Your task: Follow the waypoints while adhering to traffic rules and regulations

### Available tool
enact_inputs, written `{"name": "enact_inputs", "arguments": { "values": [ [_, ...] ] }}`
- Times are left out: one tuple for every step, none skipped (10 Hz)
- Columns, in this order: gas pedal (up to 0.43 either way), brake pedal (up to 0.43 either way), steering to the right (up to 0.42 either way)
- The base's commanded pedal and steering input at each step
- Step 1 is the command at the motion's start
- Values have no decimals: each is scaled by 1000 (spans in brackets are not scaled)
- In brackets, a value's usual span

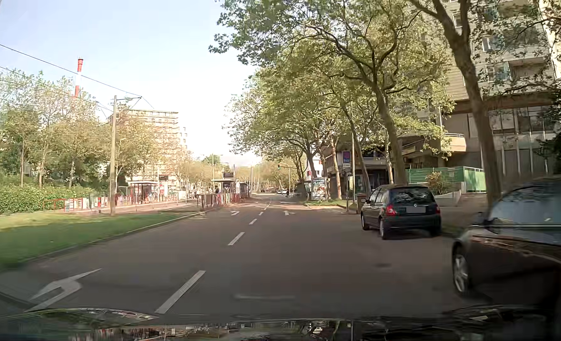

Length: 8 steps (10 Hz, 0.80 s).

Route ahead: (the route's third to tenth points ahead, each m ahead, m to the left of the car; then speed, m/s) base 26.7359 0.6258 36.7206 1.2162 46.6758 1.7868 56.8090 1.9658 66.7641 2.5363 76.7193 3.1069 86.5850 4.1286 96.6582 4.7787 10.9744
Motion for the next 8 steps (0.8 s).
{"name": "enact_inputs", "arguments": {
  "values": [
    [157, 0, -10],
    [157, 0, -8],
    [157, 0, -7],
    [157, 0, -6],
    [157, 0, -6],
    [169, 0, -6],
    [169, 0, -6],
    [169, 0, -7]
  ]
}}
